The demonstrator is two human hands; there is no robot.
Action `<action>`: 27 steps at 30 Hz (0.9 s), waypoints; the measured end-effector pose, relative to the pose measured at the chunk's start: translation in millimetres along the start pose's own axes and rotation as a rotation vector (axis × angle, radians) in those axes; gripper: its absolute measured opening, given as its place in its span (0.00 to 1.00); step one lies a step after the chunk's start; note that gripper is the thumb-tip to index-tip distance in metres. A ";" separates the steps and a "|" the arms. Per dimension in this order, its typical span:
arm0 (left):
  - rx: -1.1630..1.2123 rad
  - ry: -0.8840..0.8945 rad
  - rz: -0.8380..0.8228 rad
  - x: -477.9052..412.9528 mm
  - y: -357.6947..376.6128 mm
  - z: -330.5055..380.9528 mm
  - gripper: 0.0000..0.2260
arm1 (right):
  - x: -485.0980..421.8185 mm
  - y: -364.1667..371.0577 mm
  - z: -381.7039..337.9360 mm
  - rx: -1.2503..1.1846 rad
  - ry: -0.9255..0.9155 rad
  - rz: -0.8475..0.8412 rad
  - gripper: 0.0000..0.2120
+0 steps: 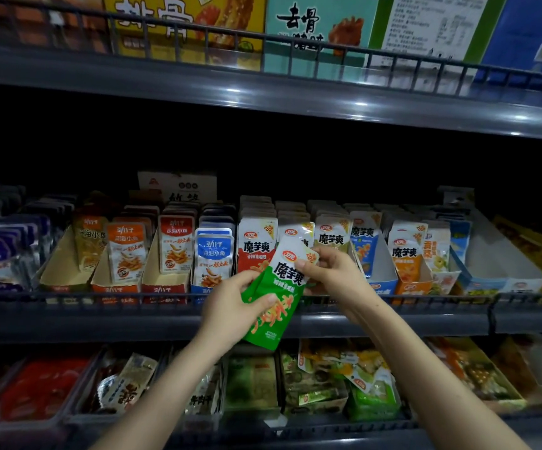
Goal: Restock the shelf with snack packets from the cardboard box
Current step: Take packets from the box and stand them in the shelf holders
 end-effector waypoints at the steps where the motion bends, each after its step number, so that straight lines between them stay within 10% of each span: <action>1: -0.017 0.015 -0.009 -0.1 3.2 1.1 0.08 | 1.4 -5.0 1.9 0.009 0.028 -0.010 0.04; 13: -0.065 0.074 -0.058 -9.4 30.8 9.5 0.14 | 6.8 -35.7 -3.6 0.071 -0.012 -0.013 0.09; 18: -0.414 0.052 0.251 -14.4 -12.9 -4.2 0.20 | 1.1 -65.1 -59.0 0.233 -0.331 0.202 0.07; 27: -0.667 -0.078 0.392 -26.3 -17.8 -41.5 0.22 | -48.4 -36.6 -62.4 0.956 -0.423 0.305 0.17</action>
Point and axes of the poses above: each hand's wrist, its own x-axis away from the middle knuckle, its own y-axis out of the palm, z = x × y, the point moved 9 cm from there along -x, towards the middle knuckle, and after that the axes turned 1 degree about y, right-handed, at the moved point
